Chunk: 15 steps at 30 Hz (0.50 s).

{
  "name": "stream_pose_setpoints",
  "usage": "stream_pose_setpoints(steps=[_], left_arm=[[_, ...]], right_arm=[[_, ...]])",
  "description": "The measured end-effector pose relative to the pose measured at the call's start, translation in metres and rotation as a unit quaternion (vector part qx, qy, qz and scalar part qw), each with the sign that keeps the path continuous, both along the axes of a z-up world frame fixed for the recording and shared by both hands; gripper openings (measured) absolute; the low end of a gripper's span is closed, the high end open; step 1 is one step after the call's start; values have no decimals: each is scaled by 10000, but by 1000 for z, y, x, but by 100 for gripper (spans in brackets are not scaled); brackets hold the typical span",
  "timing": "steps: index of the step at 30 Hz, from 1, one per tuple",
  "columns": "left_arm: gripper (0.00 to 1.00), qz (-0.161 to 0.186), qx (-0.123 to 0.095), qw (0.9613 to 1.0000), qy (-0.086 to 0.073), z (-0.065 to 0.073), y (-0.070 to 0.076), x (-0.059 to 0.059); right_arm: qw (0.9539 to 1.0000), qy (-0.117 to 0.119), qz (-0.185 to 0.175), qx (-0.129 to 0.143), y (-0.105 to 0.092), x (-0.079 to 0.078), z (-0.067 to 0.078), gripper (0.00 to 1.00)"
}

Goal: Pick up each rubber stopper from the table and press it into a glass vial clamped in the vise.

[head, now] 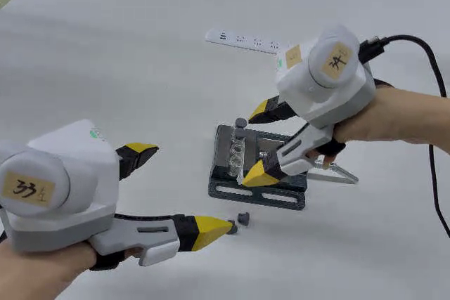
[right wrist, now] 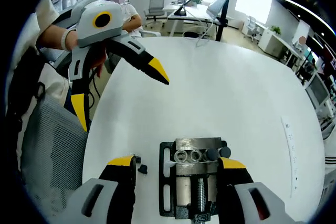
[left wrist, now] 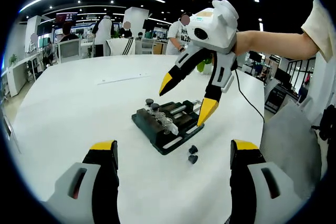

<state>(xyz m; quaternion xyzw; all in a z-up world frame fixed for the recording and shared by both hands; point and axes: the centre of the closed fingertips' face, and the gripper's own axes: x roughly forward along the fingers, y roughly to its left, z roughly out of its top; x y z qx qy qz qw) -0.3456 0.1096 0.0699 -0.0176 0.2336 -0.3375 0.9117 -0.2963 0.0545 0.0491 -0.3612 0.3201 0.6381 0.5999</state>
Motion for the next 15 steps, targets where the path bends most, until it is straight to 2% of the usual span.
stream_pose_setpoints(steps=[6, 15], left_arm=[[87, -54, 51, 10000, -21, 1, 2, -4], [87, -14, 122, 9999, -23, 0, 12, -8]], right_arm=[[9999, 2, -63, 124, -8, -18, -2, 63], [9995, 81, -239, 170, -16, -32, -12, 61]])
